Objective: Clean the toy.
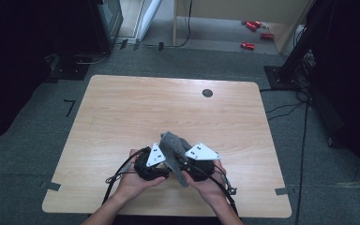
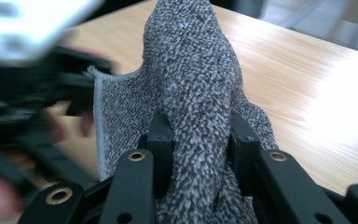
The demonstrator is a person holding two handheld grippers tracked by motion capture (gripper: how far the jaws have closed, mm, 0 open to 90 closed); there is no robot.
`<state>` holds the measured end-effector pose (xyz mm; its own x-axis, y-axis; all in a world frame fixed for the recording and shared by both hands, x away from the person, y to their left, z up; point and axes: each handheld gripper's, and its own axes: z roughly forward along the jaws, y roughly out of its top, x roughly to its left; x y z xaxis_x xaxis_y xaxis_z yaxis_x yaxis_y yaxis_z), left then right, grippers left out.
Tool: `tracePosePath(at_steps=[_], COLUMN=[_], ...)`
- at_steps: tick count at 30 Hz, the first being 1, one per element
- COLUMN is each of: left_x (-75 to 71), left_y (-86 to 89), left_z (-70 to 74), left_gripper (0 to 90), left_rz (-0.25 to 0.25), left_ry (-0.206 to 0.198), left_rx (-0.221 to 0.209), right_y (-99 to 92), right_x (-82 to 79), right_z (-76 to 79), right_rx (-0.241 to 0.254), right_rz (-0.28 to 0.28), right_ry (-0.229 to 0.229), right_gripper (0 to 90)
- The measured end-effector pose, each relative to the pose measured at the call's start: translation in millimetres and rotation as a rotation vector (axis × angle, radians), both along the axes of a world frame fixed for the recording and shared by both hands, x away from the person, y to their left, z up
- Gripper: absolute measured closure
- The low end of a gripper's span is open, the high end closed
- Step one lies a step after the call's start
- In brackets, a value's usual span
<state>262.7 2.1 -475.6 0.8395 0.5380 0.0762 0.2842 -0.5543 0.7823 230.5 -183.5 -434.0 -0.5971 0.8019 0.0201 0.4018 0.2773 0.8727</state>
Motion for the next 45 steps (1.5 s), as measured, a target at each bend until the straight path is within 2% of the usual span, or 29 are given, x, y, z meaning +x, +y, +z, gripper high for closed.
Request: tracePosePath(at_steps=[2,3,4,6,9,13,15,20,22,24,26,29,31,33,35,40,42,45], left_x=[-2.8,-3.7,-4.3,-3.9,-2.3,1.0,3.6,9.9,10.0,8.5,7.2,6.2,5.8,5.0,3.5,1.1,1.4,2.2], left_y=[-2.9,-3.4,-3.5,-1.1,4.7,15.1,22.4,39.5,42.7,45.2,45.3,44.8,44.5,43.9,43.7,43.7,43.9,43.7], left_z=[-0.8,-1.1,-1.1,0.0,0.8,2.7,4.0,6.4,7.7,8.9,8.7,7.2,6.6,6.8,7.9,9.0,8.3,8.4], left_gripper=[34.4,34.5,34.4,34.4,34.4,34.4,34.4,34.4,34.4,34.4,34.4,34.4,34.4,34.4,34.4,34.4,34.4,34.4], left_rz=[-0.014,-0.016,-0.013,-0.013,-0.016,-0.013,-0.010,-0.012,-0.037,-0.076,-0.092,-0.108,-0.119,-0.128,-0.145,-0.157,-0.156,-0.142], left_ry=[-0.005,-0.009,-0.015,-0.017,-0.009,-0.001,-0.005,0.015,0.016,-0.001,-0.023,-0.037,-0.041,-0.051,-0.063,-0.080,-0.079,-0.077], left_rx=[0.008,0.010,0.008,0.001,-0.014,-0.067,-0.095,-0.187,-0.231,-0.280,-0.292,-0.309,-0.334,-0.345,-0.352,-0.342,-0.337,-0.337], right_y=[10.5,14.2,15.5,13.1,2.9,-18.1,-27.2,-34.9,-35.2,-36.6,-39.6,-41.1,-38.8,-36.5,-33.7,-32.5,-32.9,-31.5], right_x=[-5.6,-7.1,-7.3,-4.1,3.6,13.6,16.6,20.8,21.4,22.0,20.3,14.6,11.0,10.8,12.0,17.8,20.2,24.1], right_z=[-0.3,-0.5,-0.5,-0.2,0.4,2.3,4.0,2.8,0.6,-0.3,1.2,8.2,12.0,11.4,7.4,-6.2,-9.8,-15.5], right_rx=[-0.018,-0.033,-0.040,-0.022,-0.004,0.064,0.101,0.120,0.160,0.209,0.281,0.359,0.390,0.407,0.406,0.399,0.379,0.298], right_rz=[0.048,0.051,0.048,0.046,-0.005,-0.070,-0.079,-0.089,-0.073,-0.055,-0.040,-0.003,0.026,0.056,0.076,0.060,0.058,0.035], right_ry=[-0.018,-0.023,-0.025,-0.019,-0.010,0.027,0.037,0.054,0.076,0.097,0.098,0.068,0.060,0.077,0.100,0.153,0.179,0.198], right_gripper=[68.4,68.4,68.5,68.7,68.7,66.9,65.9,64.1,65.7,68.2,70.2,71.7,72.0,72.1,72.4,72.8,72.7,72.6])
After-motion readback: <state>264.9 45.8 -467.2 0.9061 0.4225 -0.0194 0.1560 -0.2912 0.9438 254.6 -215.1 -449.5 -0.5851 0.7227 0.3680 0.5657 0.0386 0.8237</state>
